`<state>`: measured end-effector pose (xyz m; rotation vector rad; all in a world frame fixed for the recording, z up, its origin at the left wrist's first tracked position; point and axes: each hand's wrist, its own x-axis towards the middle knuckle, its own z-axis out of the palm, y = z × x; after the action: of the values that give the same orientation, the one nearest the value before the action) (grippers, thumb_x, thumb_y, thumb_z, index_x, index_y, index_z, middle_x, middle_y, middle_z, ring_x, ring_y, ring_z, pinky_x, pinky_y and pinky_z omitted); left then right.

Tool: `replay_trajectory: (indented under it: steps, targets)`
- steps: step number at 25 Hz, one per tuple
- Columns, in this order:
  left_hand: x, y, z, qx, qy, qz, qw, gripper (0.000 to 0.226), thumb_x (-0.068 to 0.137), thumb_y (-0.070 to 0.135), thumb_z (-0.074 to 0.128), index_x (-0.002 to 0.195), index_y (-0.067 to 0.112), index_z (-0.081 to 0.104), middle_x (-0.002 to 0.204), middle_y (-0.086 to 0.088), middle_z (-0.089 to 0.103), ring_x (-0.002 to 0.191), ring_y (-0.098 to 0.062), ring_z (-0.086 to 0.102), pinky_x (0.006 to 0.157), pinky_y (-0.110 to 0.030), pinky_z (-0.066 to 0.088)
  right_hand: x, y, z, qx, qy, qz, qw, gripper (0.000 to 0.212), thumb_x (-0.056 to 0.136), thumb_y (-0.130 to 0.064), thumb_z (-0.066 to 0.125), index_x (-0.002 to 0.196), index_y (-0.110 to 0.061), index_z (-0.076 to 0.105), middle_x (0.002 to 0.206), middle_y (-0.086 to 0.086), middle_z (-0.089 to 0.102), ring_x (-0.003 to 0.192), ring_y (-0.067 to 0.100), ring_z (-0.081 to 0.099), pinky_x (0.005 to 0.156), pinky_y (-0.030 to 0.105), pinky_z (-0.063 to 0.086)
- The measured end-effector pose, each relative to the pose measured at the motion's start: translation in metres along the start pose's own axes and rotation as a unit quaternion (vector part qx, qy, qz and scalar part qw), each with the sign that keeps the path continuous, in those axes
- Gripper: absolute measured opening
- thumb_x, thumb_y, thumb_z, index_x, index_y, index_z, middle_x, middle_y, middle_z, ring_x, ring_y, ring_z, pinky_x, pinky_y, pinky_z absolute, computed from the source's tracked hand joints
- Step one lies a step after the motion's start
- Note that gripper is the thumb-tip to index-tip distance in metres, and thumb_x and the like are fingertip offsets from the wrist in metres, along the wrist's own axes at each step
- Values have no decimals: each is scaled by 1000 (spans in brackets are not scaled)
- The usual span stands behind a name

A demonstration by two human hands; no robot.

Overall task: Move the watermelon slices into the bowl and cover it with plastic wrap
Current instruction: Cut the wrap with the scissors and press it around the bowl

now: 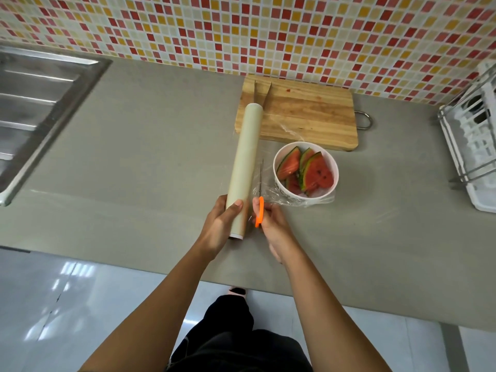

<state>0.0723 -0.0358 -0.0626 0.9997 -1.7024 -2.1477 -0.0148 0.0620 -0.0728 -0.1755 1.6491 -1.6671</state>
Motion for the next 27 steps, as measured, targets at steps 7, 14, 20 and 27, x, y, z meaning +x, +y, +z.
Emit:
replay_trajectory:
  steps: [7, 14, 20, 27]
  targets:
    - [-3, -2, -6, 8, -5, -11, 1000, 37, 80, 43, 54, 106, 18, 55, 93, 3, 65, 77, -5, 64, 62, -20, 48, 23, -10, 2, -10, 11, 16, 1000, 20, 82, -45, 61, 80, -25, 59, 76, -7, 59, 70, 7, 54, 71, 21, 43]
    - [-4, -1, -20, 43, -12, -13, 999, 35, 78, 47, 53, 106, 27, 56, 99, 8, 64, 84, 1, 63, 71, -21, 46, 41, -22, 14, -3, 21, 12, 1000, 29, 81, -49, 59, 67, -24, 56, 65, -8, 56, 66, 5, 54, 70, 22, 41]
    - [-6, 1, -37, 55, -29, -17, 998, 49, 71, 54, 56, 112, 27, 56, 108, 10, 63, 91, 3, 61, 71, -15, 45, 52, -34, 27, 33, 20, -4, 999, 38, 88, -42, 53, 56, -23, 47, 54, -9, 47, 57, 7, 44, 65, 22, 35]
    - [-3, 4, -55, 79, -43, -28, 996, 45, 76, 48, 54, 115, 27, 56, 109, 8, 63, 94, -2, 60, 76, -21, 44, 67, -44, 38, 63, 50, -3, 997, 36, 90, -36, 51, 57, -23, 45, 51, -10, 44, 54, 5, 39, 52, 16, 31]
